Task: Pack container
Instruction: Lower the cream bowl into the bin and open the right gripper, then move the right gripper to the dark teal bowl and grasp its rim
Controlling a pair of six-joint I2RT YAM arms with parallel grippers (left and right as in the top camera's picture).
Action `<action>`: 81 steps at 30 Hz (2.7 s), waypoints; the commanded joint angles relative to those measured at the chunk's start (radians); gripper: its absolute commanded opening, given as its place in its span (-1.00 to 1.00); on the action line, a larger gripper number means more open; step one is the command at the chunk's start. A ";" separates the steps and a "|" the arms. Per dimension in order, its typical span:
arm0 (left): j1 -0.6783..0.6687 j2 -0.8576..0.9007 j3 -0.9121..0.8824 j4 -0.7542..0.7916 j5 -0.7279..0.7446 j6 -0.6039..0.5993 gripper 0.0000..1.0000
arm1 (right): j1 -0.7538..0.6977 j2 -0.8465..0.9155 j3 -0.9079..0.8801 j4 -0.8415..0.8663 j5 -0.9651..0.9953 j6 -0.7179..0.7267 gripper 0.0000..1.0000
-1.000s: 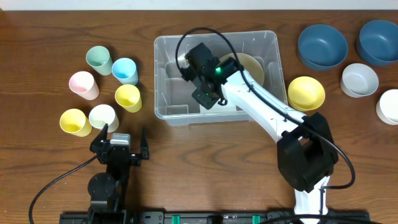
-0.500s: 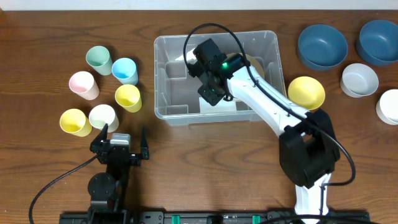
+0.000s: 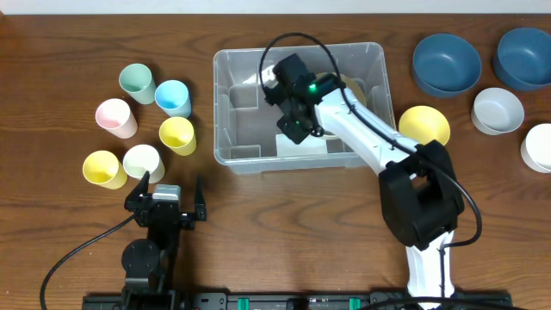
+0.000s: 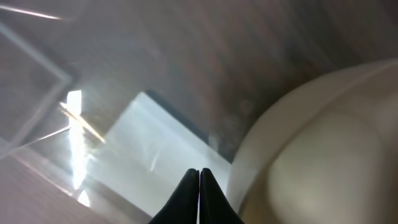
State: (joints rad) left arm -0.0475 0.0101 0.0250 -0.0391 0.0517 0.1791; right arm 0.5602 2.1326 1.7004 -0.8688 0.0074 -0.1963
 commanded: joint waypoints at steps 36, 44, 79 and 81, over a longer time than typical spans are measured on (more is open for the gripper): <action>0.004 -0.006 -0.021 -0.031 -0.013 -0.012 0.96 | -0.324 -0.086 0.566 -0.361 0.159 0.227 0.11; 0.004 -0.006 -0.021 -0.031 -0.013 -0.012 0.96 | -0.568 -0.028 0.517 -0.332 0.059 0.267 0.11; 0.004 -0.006 -0.021 -0.031 -0.013 -0.012 0.96 | -0.639 0.332 0.518 -0.237 0.114 0.165 -0.77; 0.004 -0.006 -0.021 -0.030 -0.013 -0.012 0.96 | -0.639 0.332 0.518 -0.239 0.148 0.166 -0.91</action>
State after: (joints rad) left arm -0.0475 0.0101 0.0250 -0.0391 0.0517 0.1791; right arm -0.0711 2.4477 2.2162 -1.1038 0.0998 -0.0349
